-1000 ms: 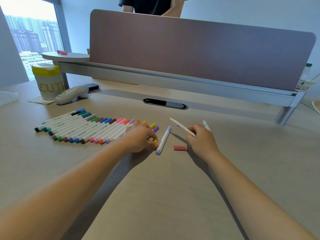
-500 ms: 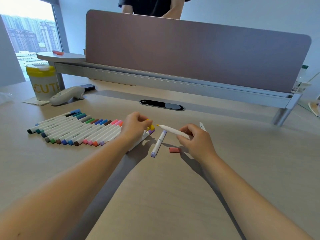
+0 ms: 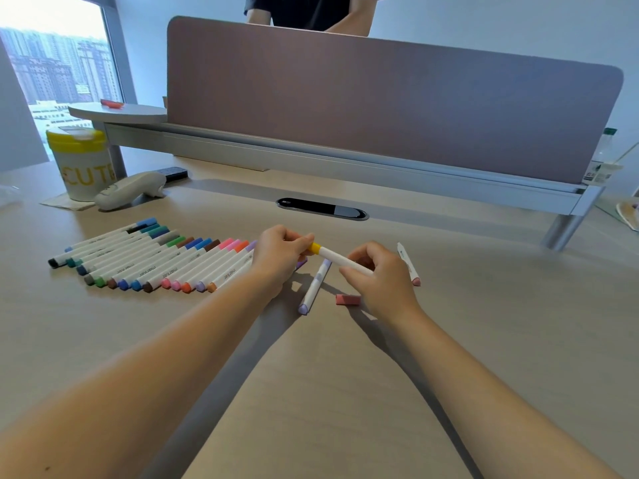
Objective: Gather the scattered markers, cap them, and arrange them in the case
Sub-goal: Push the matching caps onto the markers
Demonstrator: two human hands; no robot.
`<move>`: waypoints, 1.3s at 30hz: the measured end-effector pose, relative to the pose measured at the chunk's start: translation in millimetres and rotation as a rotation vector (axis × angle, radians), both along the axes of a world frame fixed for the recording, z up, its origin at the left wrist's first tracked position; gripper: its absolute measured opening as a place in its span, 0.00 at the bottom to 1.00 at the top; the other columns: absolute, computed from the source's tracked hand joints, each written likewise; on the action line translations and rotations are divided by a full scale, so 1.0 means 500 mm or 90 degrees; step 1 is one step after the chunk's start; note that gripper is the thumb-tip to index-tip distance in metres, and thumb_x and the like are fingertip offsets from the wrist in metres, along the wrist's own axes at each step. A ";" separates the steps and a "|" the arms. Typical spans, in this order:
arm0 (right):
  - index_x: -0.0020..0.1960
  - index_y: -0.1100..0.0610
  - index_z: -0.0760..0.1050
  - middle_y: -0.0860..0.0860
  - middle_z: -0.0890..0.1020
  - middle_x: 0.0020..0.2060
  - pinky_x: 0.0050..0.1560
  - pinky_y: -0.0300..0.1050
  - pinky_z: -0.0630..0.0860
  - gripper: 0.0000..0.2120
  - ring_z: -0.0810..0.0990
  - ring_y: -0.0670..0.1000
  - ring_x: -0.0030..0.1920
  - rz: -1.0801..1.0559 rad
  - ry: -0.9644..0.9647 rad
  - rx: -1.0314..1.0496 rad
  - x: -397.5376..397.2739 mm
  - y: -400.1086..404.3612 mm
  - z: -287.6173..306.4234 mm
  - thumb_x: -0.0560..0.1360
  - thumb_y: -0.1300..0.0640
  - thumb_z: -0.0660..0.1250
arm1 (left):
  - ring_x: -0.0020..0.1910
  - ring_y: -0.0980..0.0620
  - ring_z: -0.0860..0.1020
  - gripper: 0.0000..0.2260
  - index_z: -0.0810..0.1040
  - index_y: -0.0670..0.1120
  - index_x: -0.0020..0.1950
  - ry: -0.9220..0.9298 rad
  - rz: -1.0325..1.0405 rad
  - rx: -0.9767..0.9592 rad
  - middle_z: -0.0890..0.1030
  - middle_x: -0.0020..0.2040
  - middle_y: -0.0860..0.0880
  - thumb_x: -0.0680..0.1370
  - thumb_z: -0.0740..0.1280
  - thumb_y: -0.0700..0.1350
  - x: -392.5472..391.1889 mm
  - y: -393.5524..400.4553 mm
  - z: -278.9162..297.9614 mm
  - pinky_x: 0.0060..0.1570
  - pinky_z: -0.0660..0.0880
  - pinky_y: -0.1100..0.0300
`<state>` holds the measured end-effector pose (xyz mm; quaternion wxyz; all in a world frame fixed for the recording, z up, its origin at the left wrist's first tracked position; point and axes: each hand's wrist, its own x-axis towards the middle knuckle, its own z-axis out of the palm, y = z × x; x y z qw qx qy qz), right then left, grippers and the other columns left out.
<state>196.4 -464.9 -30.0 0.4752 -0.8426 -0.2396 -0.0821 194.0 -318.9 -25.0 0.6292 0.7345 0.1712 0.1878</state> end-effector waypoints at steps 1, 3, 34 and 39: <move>0.44 0.57 0.70 0.45 0.69 0.34 0.23 0.23 0.67 0.03 0.71 0.44 0.32 -0.003 0.015 0.014 -0.002 0.004 -0.001 0.75 0.60 0.64 | 0.33 0.56 0.73 0.07 0.71 0.43 0.40 -0.002 0.002 0.011 0.76 0.34 0.49 0.77 0.65 0.43 0.001 -0.002 -0.001 0.36 0.72 0.66; 0.44 0.58 0.69 0.46 0.69 0.33 0.22 0.24 0.67 0.04 0.72 0.45 0.32 -0.010 0.035 0.041 -0.002 0.008 -0.003 0.75 0.61 0.64 | 0.33 0.55 0.73 0.07 0.72 0.43 0.41 -0.004 0.002 0.031 0.75 0.34 0.48 0.77 0.65 0.43 0.004 -0.005 -0.002 0.35 0.71 0.66; 0.58 0.61 0.76 0.58 0.80 0.55 0.55 0.50 0.73 0.12 0.76 0.59 0.55 -0.211 0.013 -0.303 0.150 -0.092 -0.043 0.75 0.62 0.63 | 0.56 0.48 0.76 0.16 0.70 0.47 0.68 0.122 -0.151 0.606 0.79 0.59 0.47 0.81 0.57 0.47 0.048 0.018 -0.021 0.53 0.71 0.59; 0.61 0.60 0.75 0.56 0.81 0.55 0.55 0.40 0.69 0.15 0.77 0.54 0.56 -0.143 0.008 -0.231 0.126 -0.080 -0.034 0.74 0.65 0.63 | 0.60 0.49 0.74 0.16 0.70 0.49 0.68 0.141 -0.149 0.652 0.76 0.63 0.48 0.80 0.58 0.49 0.051 0.024 -0.027 0.58 0.71 0.56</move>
